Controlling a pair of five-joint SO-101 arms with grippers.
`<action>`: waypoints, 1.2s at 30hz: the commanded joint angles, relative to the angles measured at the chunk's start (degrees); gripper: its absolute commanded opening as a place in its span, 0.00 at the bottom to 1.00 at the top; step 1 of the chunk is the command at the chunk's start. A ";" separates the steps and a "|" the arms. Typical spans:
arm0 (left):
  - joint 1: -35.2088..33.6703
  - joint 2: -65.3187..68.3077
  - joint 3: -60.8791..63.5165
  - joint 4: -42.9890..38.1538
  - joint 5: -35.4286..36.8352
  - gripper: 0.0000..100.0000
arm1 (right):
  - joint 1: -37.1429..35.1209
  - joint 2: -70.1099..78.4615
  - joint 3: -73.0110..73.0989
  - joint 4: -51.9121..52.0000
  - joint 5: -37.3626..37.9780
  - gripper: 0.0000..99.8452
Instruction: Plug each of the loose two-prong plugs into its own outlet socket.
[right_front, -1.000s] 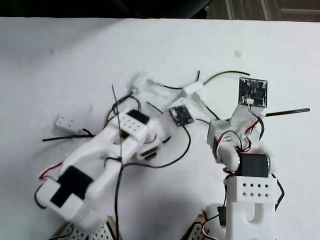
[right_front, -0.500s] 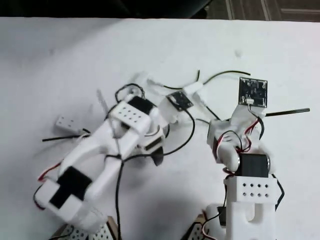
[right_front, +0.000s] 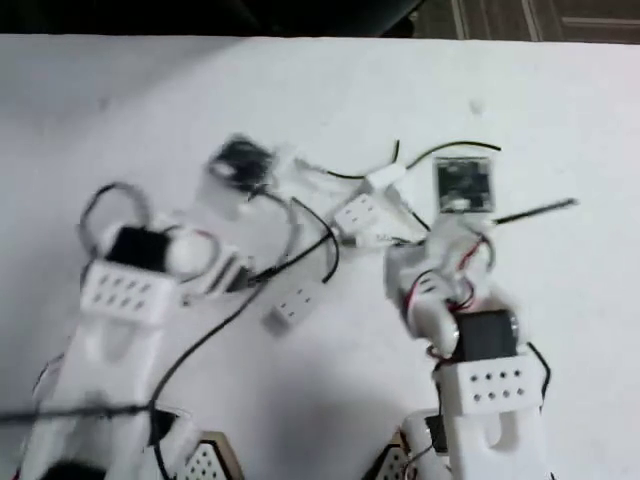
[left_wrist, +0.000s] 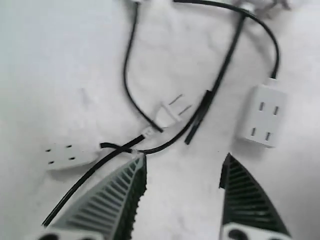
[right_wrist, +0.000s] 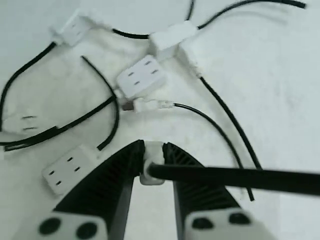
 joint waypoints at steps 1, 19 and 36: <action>-12.09 -11.12 7.21 -4.48 0.26 0.24 | -8.04 -2.77 -0.35 0.31 0.26 0.02; -29.93 -16.75 32.88 -20.75 -0.18 0.24 | -30.64 -2.95 23.12 -26.51 8.88 0.02; -29.76 -16.40 33.41 -20.92 -0.18 0.24 | -30.81 16.48 22.86 -40.48 12.48 0.02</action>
